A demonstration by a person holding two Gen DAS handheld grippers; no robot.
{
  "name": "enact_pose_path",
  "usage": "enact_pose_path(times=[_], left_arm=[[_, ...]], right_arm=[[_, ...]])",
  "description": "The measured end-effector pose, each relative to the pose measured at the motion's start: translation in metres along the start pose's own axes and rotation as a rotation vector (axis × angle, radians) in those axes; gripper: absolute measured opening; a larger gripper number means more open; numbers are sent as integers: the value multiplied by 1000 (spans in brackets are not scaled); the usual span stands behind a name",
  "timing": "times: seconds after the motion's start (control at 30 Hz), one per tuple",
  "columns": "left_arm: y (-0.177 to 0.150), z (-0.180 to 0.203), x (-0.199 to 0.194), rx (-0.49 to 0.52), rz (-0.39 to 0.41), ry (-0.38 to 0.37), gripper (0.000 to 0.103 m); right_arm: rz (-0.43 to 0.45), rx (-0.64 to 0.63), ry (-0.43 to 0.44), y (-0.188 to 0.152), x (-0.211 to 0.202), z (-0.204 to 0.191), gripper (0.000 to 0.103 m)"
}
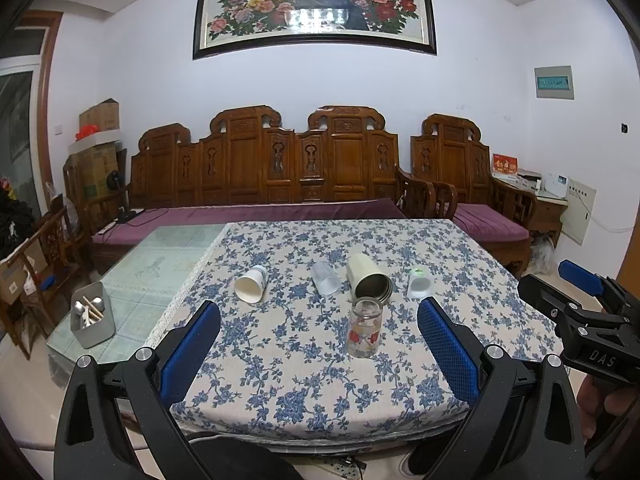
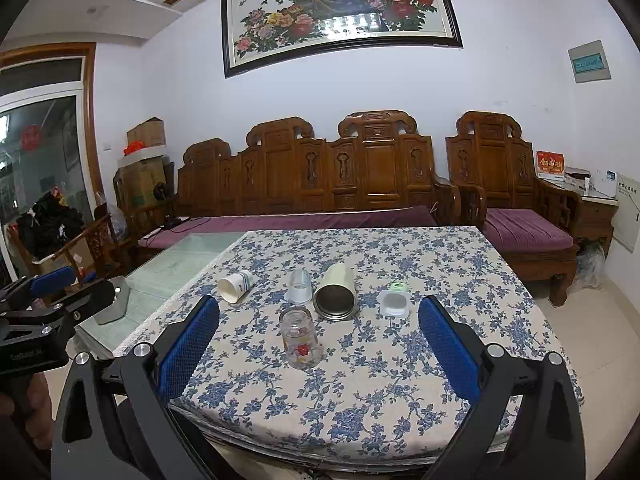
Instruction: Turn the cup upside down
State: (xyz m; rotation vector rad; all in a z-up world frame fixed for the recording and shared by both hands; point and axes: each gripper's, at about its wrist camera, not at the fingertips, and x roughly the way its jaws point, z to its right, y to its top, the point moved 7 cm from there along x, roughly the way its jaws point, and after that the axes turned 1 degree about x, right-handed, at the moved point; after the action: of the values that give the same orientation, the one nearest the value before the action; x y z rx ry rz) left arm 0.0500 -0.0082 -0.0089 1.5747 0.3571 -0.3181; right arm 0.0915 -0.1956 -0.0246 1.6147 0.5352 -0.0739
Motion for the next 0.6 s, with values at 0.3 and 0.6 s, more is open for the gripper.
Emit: enact_pose_path(times=[0.3,0.6], left_arm=[[5,3,-5,5,12,1,95],[6,3,-7,3,13,0,95]], right_arm=[[8,-7,0,2,-2,-3,100],[10,-4,1,2,-4,-3,101]])
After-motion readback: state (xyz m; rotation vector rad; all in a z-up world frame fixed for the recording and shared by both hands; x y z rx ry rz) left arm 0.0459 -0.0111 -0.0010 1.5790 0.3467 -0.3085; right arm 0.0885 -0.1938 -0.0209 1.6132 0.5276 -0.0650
